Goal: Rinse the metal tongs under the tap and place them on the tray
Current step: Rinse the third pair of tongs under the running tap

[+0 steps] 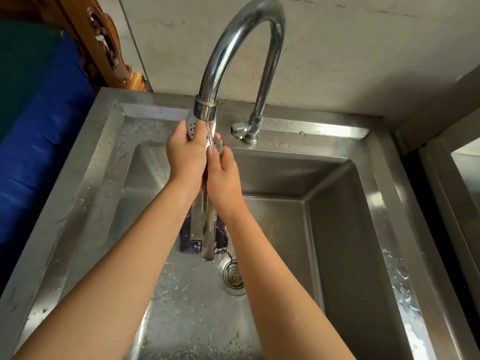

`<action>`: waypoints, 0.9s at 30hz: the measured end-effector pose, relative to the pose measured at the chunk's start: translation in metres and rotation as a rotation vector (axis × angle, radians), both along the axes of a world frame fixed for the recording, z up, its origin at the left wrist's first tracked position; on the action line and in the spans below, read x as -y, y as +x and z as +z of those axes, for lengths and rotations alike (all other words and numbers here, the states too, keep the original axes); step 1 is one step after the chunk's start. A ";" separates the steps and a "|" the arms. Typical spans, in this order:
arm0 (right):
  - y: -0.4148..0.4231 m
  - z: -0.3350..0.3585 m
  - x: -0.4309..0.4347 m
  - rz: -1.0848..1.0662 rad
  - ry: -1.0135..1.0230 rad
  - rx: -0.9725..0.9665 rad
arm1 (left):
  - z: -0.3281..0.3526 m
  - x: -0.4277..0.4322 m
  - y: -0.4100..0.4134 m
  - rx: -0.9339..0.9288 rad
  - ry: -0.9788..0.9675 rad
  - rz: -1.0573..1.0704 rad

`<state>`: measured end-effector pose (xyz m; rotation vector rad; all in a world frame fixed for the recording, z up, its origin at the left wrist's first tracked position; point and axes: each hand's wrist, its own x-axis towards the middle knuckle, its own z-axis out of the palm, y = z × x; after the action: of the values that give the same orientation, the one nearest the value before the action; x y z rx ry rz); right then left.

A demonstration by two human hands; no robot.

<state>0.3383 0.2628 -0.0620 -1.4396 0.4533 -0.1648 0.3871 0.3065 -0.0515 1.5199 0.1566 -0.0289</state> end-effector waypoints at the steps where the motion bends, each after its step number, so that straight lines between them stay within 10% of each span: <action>1: 0.001 0.001 0.001 0.007 0.049 0.016 | -0.001 -0.002 0.000 0.019 0.046 -0.012; 11: 0.016 0.021 0.009 -0.003 0.532 0.034 | -0.021 -0.012 -0.014 -0.073 -0.304 -0.232; 16: 0.017 0.019 0.004 -0.129 0.351 -0.085 | -0.022 0.002 -0.023 -0.027 0.077 -0.078; 21: 0.020 0.012 0.000 -0.232 0.020 -0.167 | -0.019 -0.002 -0.027 -0.212 0.026 -0.185; 27: 0.020 0.005 0.018 0.080 -0.325 -0.010 | -0.011 -0.013 -0.026 -0.139 0.291 -0.238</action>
<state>0.3581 0.2444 -0.0575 -1.7749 0.3882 -0.1722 0.3612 0.3194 -0.0625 1.8209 0.0920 -0.3139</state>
